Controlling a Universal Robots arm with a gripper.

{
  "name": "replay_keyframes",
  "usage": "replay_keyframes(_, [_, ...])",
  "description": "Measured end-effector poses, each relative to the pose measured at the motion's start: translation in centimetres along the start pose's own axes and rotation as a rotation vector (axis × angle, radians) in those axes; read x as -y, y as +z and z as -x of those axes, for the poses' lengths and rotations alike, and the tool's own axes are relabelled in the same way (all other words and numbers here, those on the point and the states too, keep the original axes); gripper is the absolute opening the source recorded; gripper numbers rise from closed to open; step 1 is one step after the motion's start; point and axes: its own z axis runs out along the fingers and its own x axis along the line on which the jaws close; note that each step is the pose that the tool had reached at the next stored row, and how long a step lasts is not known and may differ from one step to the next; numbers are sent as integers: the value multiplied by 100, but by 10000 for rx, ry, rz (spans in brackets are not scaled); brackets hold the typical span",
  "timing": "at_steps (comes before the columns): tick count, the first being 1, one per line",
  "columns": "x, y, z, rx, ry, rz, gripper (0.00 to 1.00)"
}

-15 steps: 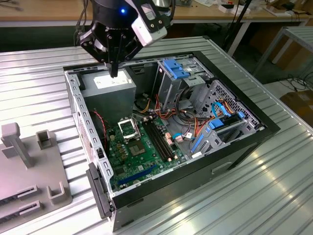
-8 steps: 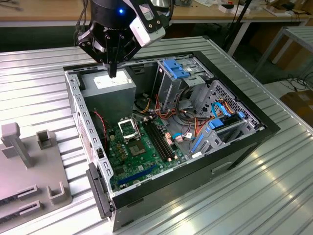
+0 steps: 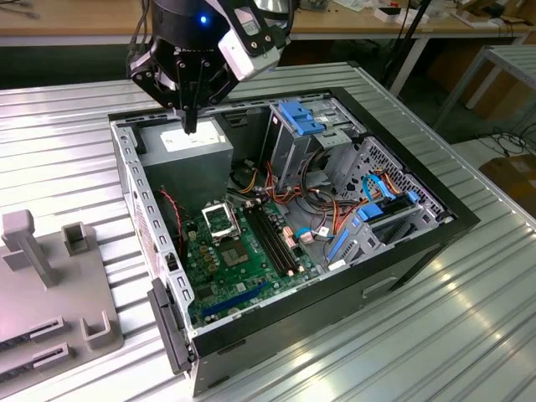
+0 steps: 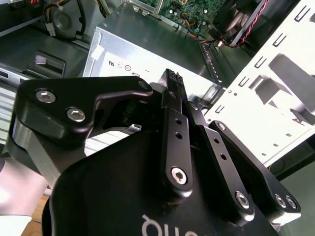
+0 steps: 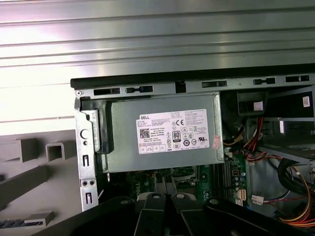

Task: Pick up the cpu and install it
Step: 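Reach for the cpu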

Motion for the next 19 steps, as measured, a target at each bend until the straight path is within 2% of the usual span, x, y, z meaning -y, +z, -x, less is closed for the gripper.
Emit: replay_keyframes(19, [7,9,-94,-8,1,-2,11])
